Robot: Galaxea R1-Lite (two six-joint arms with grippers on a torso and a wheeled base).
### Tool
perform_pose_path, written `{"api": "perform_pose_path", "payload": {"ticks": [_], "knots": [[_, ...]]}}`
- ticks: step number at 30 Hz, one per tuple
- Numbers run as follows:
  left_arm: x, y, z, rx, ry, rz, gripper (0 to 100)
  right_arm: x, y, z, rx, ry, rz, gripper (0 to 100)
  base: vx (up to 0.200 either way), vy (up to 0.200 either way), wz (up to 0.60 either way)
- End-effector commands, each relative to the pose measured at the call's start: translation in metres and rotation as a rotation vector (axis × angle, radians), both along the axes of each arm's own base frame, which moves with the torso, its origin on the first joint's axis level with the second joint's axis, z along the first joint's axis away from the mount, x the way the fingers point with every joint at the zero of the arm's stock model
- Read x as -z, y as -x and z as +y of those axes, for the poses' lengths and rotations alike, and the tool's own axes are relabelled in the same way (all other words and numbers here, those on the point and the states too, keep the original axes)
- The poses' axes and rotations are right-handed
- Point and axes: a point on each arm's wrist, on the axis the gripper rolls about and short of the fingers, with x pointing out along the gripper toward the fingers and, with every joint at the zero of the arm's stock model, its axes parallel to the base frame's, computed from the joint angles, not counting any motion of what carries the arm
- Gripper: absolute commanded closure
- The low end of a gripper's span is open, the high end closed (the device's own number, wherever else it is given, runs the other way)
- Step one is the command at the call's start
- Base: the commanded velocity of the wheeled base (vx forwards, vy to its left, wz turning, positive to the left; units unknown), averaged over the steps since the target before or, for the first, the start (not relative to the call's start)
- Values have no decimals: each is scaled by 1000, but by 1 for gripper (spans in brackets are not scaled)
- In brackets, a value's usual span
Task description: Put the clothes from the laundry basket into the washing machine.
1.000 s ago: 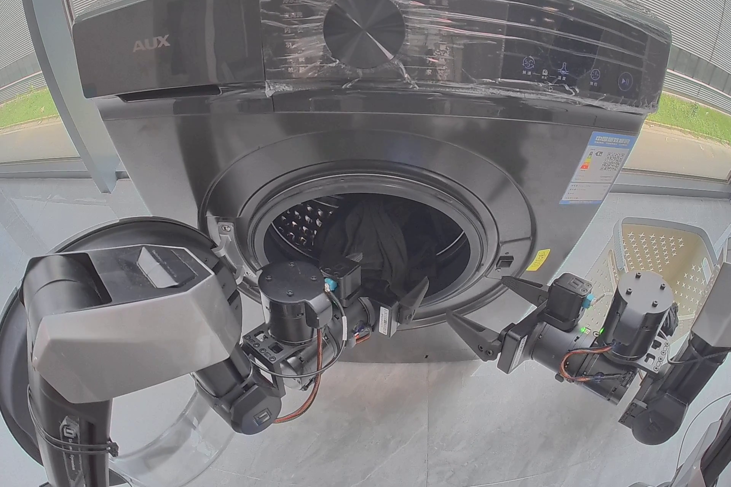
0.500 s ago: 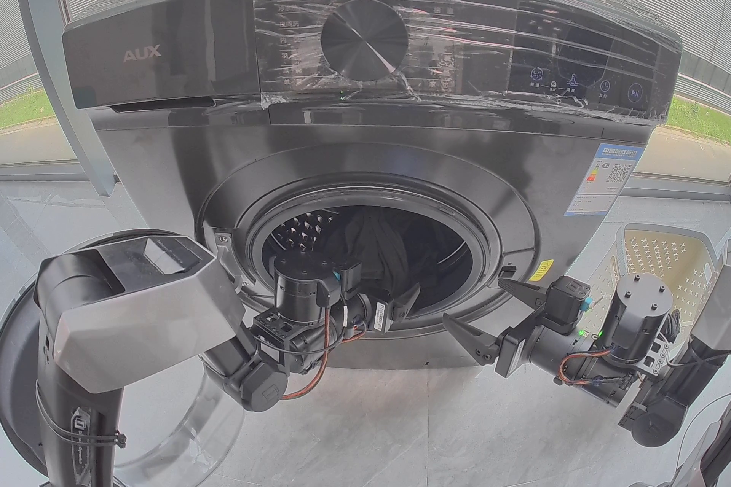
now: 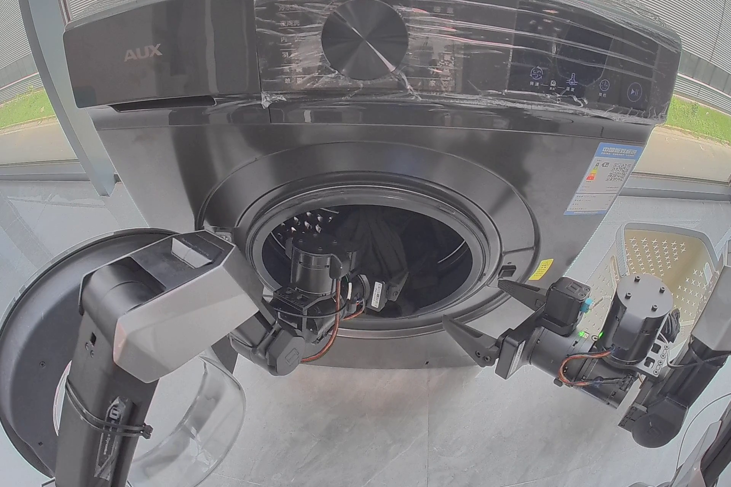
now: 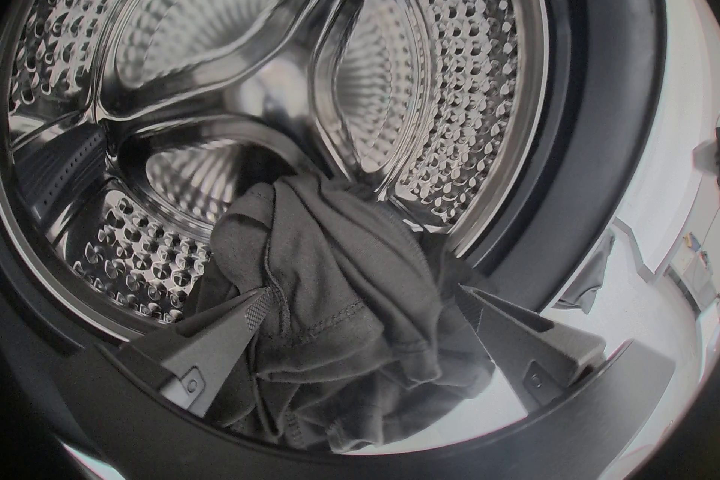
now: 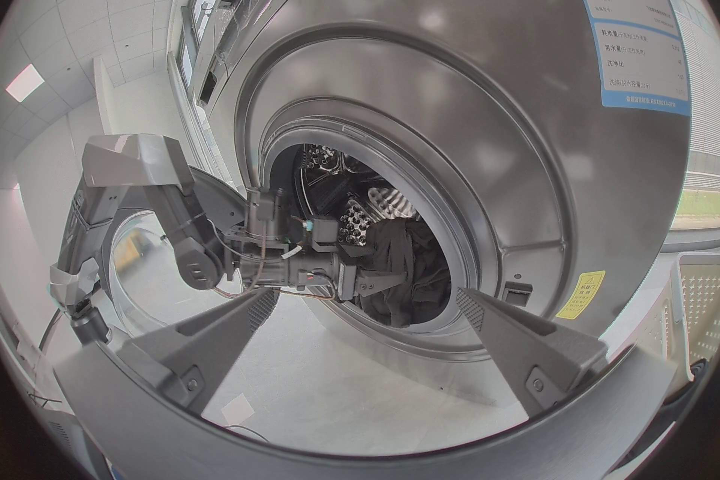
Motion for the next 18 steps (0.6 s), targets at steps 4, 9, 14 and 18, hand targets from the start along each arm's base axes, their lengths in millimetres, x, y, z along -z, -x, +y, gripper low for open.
{"api": "perform_pose_path", "payload": {"ticks": [4,9,14,18], "knots": [[36,-14,3,-46,-52,33,0,0,0,0,-1,0,0,0,0,0,0],[38,-20,4,-55,-55,25,100,-1,-1,1,-3,-3,-4,0,0,0,0],[37,-18,1,-48,-50,19,100,-1,-1,1,-1,-5,-6,0,0,0,0],[25,-25,-6,-50,6,-46,100,-3,-1,2,-4,-9,-12,0,0,0,0]]}}
